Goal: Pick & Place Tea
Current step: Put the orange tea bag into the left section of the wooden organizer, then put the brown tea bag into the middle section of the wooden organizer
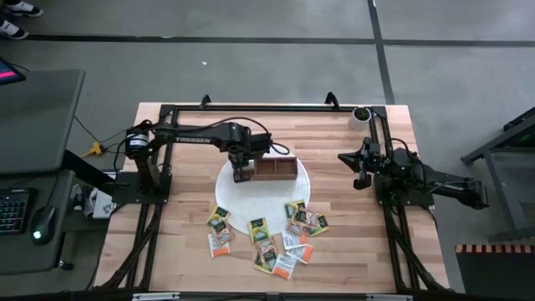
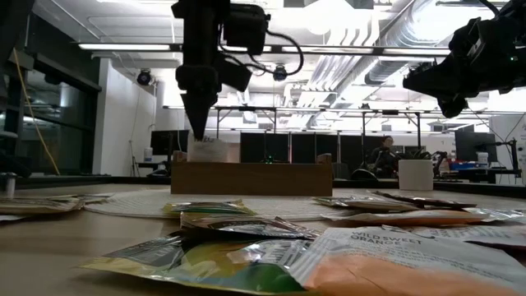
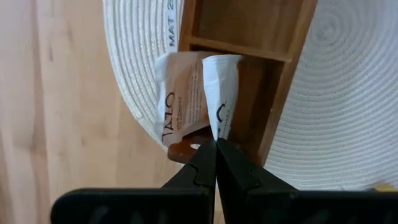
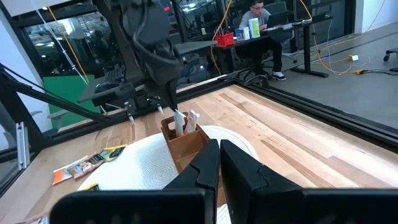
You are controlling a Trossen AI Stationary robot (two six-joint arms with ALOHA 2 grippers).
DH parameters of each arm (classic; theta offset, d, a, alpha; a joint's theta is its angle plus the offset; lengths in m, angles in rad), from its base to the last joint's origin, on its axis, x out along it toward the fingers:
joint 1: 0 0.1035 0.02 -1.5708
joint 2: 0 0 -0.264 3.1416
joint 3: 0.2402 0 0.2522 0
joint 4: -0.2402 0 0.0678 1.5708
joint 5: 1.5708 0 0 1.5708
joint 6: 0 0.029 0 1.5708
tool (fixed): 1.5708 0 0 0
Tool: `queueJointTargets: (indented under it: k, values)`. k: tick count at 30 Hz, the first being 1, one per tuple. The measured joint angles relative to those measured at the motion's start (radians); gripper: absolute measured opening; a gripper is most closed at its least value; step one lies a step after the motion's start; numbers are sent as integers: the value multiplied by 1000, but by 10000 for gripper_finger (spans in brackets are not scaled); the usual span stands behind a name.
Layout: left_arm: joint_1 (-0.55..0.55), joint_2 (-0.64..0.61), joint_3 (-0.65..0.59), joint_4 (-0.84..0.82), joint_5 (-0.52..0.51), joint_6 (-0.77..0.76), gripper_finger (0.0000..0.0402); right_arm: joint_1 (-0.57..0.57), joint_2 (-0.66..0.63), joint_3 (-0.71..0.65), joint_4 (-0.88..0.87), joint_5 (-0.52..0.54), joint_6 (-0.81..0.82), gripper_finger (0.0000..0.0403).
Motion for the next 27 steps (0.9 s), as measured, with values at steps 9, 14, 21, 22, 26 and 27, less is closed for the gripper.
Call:
queueJointTargets:
  k: [9,14,21,22,26,27]
  values:
    - [0,0,-34,27,11,-1,16,0,0,0,0,0,0,12]
    - [0,0,-34,33,12,16,70,0,0,0,0,0,0,12]
    - [0,-3,-35,32,9,20,173,0,0,0,0,0,0,12]
    - [0,-10,-35,28,9,20,183,0,0,0,0,0,0,12]
    - [0,-53,-35,22,-23,2,198,0,0,0,0,0,0,12]
    - [0,-62,-35,15,-36,0,199,0,0,0,0,0,0,12]
